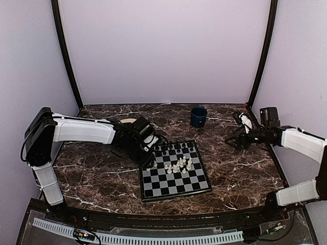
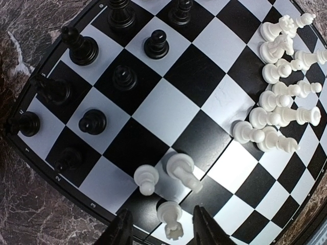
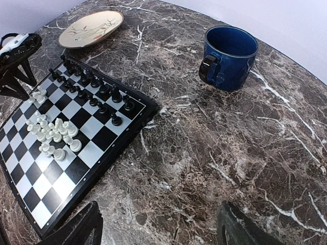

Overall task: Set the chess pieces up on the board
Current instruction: Pick up the rook from the chessboard.

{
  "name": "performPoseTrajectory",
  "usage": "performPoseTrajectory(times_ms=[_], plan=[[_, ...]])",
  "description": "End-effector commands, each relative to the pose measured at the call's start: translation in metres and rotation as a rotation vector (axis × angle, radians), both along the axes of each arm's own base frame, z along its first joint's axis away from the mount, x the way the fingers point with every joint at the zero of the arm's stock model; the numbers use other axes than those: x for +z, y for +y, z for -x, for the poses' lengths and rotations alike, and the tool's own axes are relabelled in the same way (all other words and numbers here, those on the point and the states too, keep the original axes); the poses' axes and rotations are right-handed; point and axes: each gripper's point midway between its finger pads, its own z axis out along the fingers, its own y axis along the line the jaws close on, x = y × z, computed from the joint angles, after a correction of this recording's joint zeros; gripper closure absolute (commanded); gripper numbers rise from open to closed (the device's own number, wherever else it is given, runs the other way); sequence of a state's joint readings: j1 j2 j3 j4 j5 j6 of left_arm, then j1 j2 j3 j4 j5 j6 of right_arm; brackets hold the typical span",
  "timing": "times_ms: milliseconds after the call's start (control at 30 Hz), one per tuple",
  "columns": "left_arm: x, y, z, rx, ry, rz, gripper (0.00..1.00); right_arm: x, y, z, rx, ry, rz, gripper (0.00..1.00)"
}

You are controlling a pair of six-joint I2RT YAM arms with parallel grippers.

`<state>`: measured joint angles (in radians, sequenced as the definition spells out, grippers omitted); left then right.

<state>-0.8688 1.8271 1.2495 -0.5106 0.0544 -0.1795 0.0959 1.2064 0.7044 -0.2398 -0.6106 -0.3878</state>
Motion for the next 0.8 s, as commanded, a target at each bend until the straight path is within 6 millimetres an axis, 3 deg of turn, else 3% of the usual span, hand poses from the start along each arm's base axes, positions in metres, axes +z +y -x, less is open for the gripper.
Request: performPoseTrajectory(times_ms=[0, 267, 467, 767], plan=[[0.017, 0.004, 0.003, 0.006, -0.032, 0.023, 0.59, 0.003, 0.002, -0.001, 0.016, -0.013, -0.012, 0.24], [0.009, 0.007, 0.01, -0.006, -0.002, 0.004, 0.68, 0.002, 0.002, -0.002, 0.015, -0.01, -0.011, 0.23], [0.002, 0.006, 0.015, -0.018, 0.03, -0.002, 0.69, 0.001, 0.002, -0.002, 0.015, -0.006, -0.011, 0.24], [0.005, 0.003, 0.016, -0.028, 0.03, 0.0, 0.87, 0.001, 0.002, -0.002, 0.016, -0.008, -0.009, 0.24]])
